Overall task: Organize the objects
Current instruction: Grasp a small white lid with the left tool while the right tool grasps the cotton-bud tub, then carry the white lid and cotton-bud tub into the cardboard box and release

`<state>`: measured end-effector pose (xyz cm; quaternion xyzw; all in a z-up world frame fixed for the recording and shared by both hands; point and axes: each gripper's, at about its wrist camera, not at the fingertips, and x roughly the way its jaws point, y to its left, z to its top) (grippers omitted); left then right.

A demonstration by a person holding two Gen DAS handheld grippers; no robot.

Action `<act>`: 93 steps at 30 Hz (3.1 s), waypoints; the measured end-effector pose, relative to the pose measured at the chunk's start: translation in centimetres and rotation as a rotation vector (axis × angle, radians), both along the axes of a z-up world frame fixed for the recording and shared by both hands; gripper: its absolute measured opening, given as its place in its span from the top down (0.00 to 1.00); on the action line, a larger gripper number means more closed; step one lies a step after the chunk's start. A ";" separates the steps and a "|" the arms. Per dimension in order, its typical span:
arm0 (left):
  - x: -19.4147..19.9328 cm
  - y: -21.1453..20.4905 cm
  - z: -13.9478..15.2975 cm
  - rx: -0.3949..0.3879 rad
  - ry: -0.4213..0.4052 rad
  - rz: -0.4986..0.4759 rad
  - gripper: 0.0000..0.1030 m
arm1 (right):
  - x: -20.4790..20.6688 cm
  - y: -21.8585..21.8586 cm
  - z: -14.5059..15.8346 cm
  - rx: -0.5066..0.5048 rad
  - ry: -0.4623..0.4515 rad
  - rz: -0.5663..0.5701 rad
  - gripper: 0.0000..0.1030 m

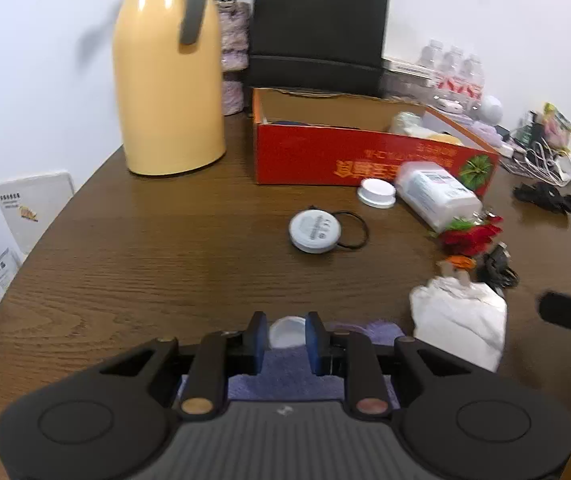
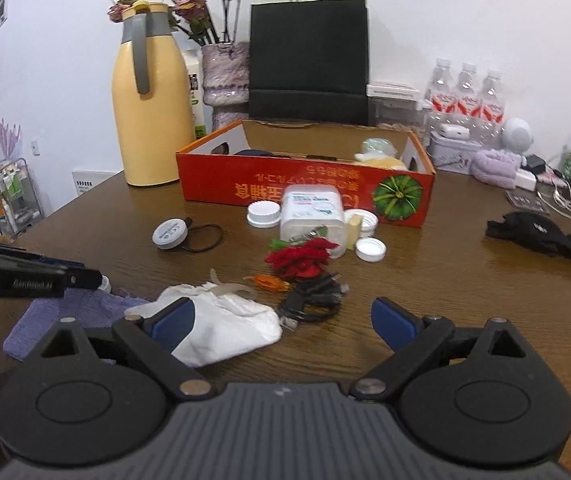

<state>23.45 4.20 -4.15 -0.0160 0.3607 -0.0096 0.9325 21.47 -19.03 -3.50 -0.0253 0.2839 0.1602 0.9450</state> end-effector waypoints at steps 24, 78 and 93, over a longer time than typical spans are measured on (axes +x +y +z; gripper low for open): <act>-0.6 1.4 3.6 -0.205 -0.249 0.021 0.97 | 16.9 4.8 -1.6 -0.086 0.067 0.042 0.36; -4.7 -2.3 -0.6 -0.053 0.005 -0.188 0.74 | -5.2 -0.2 -2.3 0.019 0.059 0.024 0.35; -4.5 2.1 4.6 -0.594 -0.255 -0.076 0.74 | -5.8 -2.3 -0.3 0.092 -0.038 -0.056 0.35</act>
